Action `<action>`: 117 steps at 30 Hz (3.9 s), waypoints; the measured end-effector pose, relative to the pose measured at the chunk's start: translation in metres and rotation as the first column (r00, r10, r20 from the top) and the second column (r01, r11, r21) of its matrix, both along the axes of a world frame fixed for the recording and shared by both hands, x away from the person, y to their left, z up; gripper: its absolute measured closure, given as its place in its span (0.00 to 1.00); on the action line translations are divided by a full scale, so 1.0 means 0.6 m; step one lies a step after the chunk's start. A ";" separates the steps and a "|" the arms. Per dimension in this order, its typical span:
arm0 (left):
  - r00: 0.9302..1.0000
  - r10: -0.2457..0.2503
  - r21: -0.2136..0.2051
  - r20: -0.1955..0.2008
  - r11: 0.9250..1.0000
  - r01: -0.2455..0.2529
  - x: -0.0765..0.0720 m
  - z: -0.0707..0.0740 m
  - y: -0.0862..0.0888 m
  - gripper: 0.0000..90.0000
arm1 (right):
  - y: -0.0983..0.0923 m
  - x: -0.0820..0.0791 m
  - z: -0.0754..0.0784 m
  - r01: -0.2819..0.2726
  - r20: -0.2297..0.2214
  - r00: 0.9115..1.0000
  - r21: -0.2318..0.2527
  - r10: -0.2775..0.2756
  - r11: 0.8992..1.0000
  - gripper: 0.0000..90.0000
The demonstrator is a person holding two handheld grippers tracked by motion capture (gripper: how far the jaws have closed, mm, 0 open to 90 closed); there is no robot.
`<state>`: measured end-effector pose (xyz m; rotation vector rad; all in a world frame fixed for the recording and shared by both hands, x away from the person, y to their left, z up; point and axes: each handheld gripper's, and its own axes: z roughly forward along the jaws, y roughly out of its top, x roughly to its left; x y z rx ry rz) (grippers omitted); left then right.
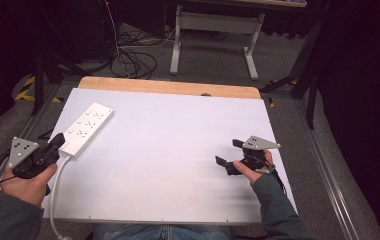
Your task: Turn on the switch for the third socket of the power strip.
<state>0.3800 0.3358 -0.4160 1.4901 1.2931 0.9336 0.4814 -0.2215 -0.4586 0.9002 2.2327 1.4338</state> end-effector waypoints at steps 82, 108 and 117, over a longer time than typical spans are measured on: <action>0.981 0.073 0.245 -0.180 0.969 -0.027 0.274 -0.034 0.030 1.00 | -0.004 -0.004 -0.006 0.017 -0.021 1.000 0.005 -0.017 1.000 0.05; 0.957 0.054 0.174 -0.285 0.985 -0.004 0.320 -0.022 0.048 1.00 | -0.004 0.000 -0.005 0.011 -0.012 1.000 0.015 -0.011 1.000 0.05; 0.944 0.034 0.193 -0.329 0.981 0.032 0.332 -0.036 0.034 1.00 | -0.005 -0.001 -0.002 0.019 -0.006 1.000 0.026 -0.019 0.999 0.05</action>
